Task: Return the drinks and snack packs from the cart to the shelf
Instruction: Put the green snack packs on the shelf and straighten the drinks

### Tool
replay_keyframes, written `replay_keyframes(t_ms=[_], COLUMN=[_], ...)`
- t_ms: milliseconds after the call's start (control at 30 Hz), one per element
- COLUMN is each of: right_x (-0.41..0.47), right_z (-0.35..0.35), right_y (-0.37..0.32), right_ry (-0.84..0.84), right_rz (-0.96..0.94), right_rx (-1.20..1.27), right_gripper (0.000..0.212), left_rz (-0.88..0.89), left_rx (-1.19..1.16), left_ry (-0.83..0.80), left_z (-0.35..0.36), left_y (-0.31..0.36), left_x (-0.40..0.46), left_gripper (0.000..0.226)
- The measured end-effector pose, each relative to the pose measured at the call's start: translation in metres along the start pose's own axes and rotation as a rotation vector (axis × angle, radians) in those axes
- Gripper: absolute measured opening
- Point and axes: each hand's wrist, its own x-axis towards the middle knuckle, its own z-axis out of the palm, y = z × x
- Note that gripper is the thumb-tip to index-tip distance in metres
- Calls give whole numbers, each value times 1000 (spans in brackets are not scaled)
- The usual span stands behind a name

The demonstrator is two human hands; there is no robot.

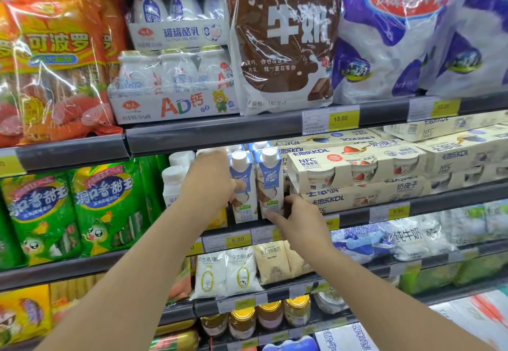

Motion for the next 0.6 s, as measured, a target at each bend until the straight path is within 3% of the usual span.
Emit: replay_keyframes(t_ms=[133,200,300,467,600], right_x=[-16,-16,-13,-10,-9], right_z=[8,9,7,-1,-1], right_y=[11,11,6,1,0], right_ry=[21,8,-6,-31,-35], right_rz=[35,51,50,59,72], right_rx=[80,61,43,20,-6], right_gripper=[51,60,58,45,50], left_rz=[125,103,93,120,129], left_rx=[228,266,312,350,305], left_ry=[187,155,90,130,147], left_z=[-4,-4,1,7,12], left_y=[-30,-43,-49,-45,-46], left_x=[-13,-13,-7,-4,0], left_gripper=[75,84,80,65,66])
